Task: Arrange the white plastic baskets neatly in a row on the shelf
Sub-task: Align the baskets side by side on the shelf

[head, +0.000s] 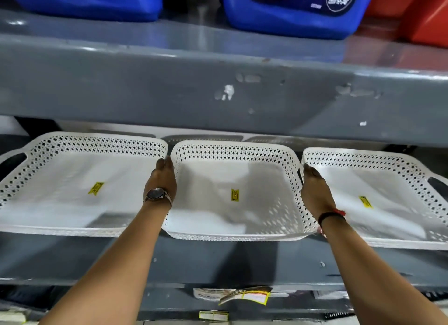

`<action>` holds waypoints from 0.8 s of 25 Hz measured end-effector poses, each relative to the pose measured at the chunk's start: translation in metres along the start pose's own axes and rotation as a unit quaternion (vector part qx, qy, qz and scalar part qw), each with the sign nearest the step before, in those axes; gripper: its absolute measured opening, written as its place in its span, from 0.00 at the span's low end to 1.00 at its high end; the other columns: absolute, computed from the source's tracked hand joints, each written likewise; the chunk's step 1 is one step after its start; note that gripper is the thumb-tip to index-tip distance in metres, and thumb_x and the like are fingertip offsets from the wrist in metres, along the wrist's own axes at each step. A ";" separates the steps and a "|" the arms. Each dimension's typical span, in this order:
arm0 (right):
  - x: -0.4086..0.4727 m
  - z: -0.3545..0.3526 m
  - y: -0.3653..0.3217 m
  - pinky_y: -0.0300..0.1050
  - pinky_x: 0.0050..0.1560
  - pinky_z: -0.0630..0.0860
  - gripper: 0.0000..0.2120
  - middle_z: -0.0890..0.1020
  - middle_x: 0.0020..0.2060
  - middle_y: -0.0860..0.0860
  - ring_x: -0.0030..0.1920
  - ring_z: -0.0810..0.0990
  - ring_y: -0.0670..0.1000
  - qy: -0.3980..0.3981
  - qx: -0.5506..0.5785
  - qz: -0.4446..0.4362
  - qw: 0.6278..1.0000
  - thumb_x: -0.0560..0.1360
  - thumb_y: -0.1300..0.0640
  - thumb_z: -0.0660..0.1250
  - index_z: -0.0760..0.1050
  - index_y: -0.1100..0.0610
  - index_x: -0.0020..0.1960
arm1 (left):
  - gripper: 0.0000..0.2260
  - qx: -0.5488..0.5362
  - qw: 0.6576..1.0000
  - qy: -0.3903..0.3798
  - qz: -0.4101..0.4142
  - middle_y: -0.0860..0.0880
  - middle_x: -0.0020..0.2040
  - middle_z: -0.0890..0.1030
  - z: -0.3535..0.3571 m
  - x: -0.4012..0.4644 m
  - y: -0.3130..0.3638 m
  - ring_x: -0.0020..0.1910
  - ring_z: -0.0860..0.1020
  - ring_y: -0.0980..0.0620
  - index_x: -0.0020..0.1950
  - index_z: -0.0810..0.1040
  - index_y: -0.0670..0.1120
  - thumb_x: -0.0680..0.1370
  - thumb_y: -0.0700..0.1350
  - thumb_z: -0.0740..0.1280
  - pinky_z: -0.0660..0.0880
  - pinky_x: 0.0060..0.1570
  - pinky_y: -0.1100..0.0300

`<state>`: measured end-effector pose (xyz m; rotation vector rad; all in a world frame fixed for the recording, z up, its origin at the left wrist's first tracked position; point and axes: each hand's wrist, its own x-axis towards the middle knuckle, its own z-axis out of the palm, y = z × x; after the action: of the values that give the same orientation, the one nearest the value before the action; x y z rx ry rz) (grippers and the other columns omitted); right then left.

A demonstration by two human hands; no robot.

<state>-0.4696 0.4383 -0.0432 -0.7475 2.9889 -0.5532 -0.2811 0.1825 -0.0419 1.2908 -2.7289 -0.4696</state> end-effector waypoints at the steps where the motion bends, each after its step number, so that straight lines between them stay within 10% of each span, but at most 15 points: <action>1: -0.002 0.000 0.001 0.53 0.68 0.66 0.29 0.66 0.69 0.65 0.69 0.66 0.63 0.000 0.002 -0.001 1.000 0.72 0.75 0.51 0.56 0.67 0.72 | 0.26 -0.003 1.000 0.002 0.000 0.38 0.72 0.62 0.000 -0.001 0.000 0.65 0.71 0.35 0.76 0.54 0.38 0.77 0.29 0.52 0.71 0.62 0.44; 20: -0.059 -0.006 0.009 0.49 0.70 0.63 0.29 0.65 0.72 0.61 0.71 0.64 0.58 -0.008 0.021 0.018 1.000 0.73 0.74 0.50 0.55 0.63 0.74 | 0.27 -0.010 1.000 -0.004 -0.001 0.41 0.77 0.55 -0.002 -0.056 -0.020 0.71 0.66 0.39 0.77 0.51 0.41 0.78 0.30 0.50 0.67 0.69 0.48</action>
<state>-0.4219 0.4750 -0.0446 -0.6918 2.9595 -0.6024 -0.2306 0.2130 -0.0432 1.2909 -2.7211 -0.5029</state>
